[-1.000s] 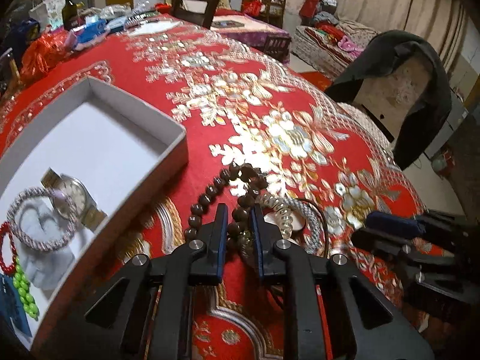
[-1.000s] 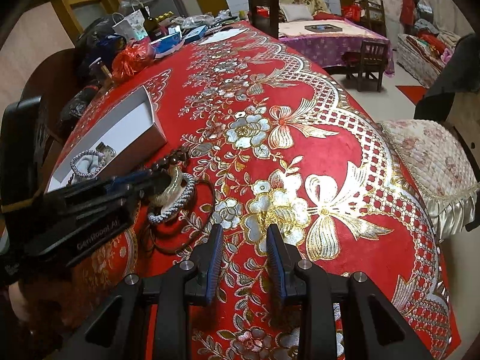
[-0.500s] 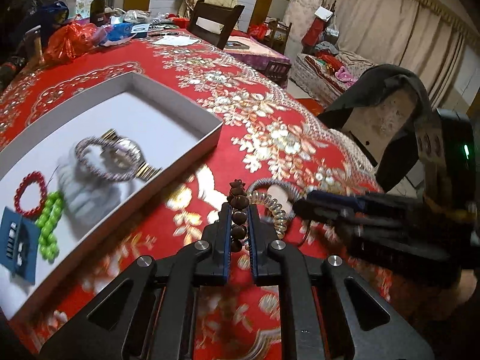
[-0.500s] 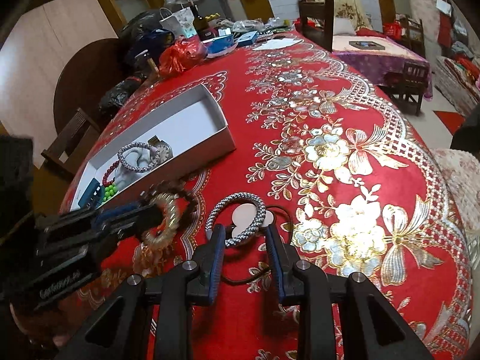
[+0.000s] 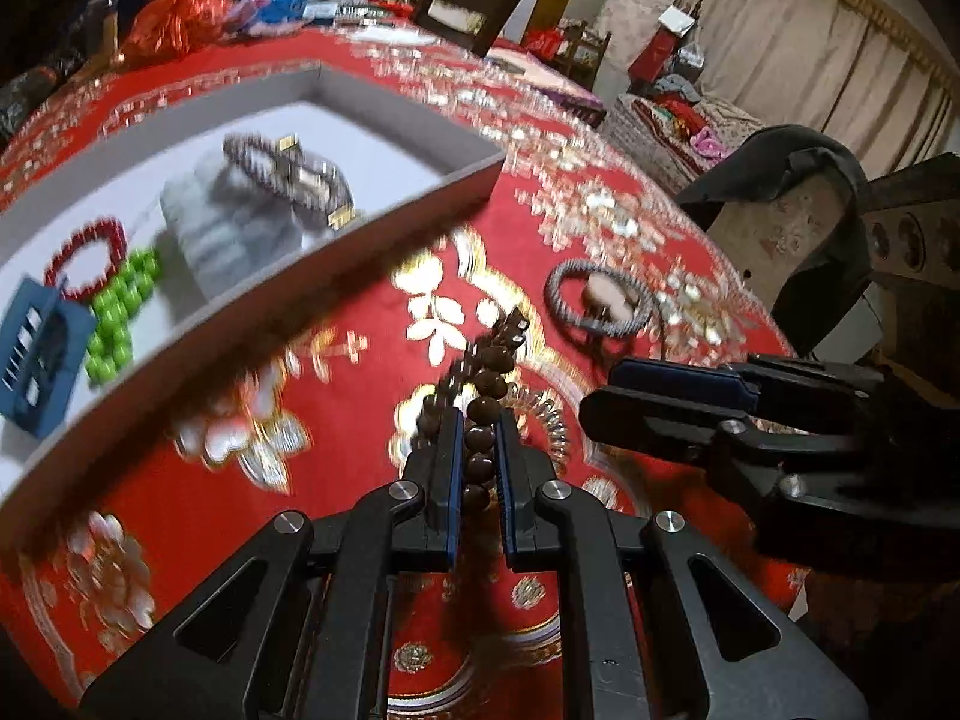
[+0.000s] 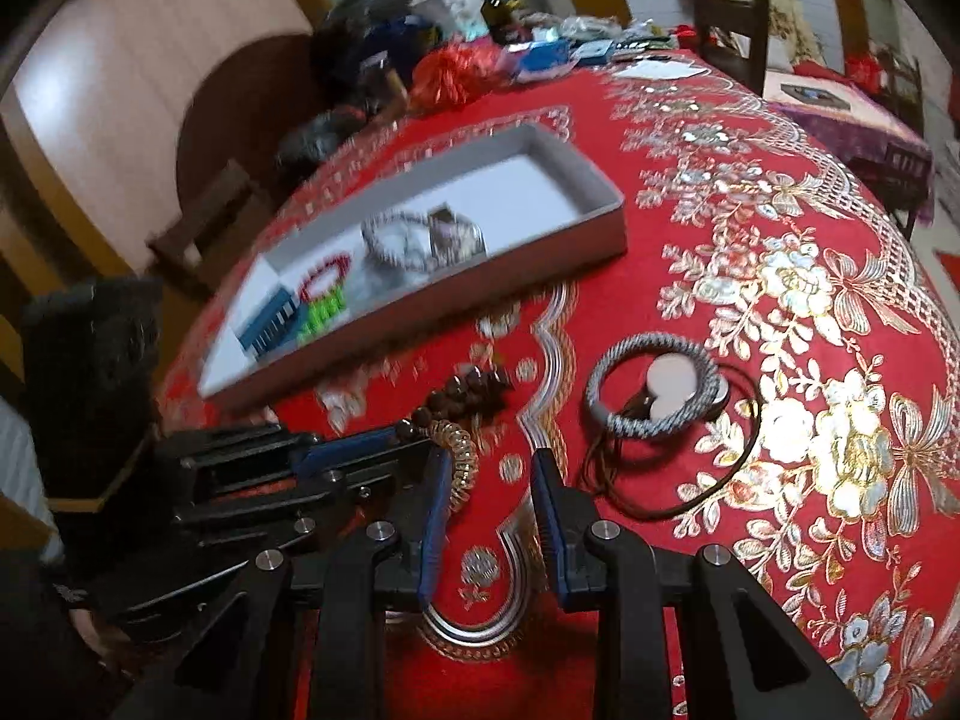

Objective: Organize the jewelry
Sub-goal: 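Grasp the clear coil hair tie with the right gripper while the left gripper holds the brown bead bracelet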

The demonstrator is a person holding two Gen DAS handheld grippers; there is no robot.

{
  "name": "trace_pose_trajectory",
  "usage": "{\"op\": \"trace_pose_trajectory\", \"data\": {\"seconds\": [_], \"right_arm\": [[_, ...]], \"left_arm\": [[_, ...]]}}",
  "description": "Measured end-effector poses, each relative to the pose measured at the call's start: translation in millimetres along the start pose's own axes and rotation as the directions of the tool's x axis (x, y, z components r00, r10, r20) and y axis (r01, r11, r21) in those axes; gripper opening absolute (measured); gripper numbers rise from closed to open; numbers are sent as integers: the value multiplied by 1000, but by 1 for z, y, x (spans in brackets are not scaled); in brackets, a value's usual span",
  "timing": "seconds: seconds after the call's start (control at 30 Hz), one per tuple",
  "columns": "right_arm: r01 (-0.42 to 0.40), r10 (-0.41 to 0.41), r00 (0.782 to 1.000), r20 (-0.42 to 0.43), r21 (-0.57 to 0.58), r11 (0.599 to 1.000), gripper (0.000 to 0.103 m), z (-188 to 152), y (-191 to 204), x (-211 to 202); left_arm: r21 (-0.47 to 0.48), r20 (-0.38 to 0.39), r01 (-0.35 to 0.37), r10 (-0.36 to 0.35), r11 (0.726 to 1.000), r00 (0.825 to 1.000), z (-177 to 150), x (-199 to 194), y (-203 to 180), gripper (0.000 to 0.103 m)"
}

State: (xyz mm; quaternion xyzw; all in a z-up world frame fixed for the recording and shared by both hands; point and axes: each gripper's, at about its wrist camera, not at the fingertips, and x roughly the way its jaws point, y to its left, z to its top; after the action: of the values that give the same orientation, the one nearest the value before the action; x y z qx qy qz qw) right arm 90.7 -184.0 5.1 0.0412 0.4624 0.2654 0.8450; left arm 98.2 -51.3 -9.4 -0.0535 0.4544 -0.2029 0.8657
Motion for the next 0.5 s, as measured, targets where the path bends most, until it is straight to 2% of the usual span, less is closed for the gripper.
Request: {"op": "trace_pose_trajectory", "data": {"seconds": [0.13,0.27,0.5], "right_arm": [[0,0,999,-36,-12,1000,26,-4,0,11],[0,-1,999,-37,-33,999,26,-5,1,14],[81,-84,996,-3,-191,978,23,-7,21,24]], "left_arm": [[1,-3,22,-22,1000,1000,-3,-1,2,9],[-11,-4,49,-49,999,999,-3,-2,7,9],[-38,-12,72,-72,997,997,-2,-5,14,9]]}}
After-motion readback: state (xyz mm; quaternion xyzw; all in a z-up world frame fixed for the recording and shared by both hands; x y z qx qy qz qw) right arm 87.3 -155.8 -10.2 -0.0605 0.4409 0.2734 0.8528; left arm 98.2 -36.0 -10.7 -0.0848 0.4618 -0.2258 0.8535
